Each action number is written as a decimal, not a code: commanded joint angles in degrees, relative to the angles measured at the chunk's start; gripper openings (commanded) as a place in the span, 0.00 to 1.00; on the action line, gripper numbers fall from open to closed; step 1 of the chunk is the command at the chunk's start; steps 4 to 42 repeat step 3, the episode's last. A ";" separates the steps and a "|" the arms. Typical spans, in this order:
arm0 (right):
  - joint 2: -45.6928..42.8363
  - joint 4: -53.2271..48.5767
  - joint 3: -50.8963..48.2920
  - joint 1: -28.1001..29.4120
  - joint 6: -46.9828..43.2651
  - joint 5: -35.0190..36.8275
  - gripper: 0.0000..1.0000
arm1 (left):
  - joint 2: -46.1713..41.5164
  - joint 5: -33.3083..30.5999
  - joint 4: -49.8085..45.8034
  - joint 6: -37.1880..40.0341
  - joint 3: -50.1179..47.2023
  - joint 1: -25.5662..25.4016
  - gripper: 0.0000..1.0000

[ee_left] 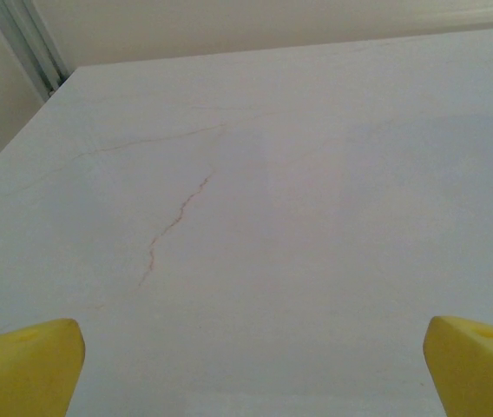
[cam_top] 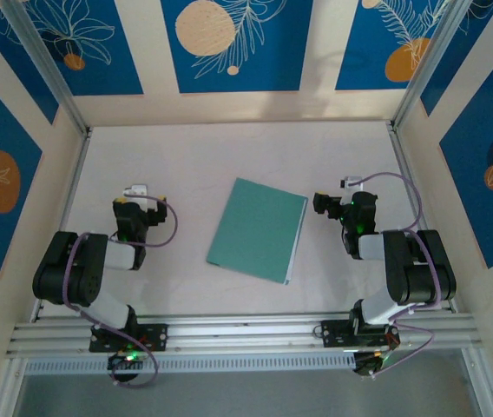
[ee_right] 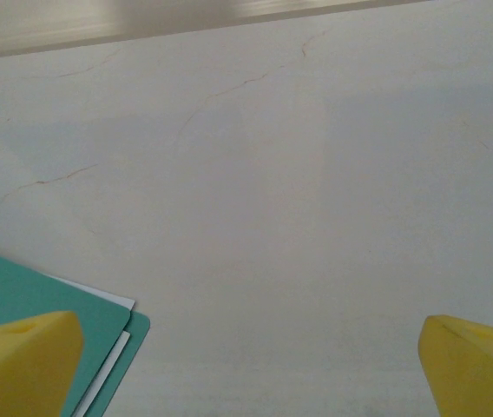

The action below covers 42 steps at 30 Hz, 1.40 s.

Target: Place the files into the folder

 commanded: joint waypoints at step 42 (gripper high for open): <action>-0.09 1.71 0.11 0.25 -1.36 1.08 0.99 | -0.15 1.10 0.02 -0.47 0.37 0.49 1.00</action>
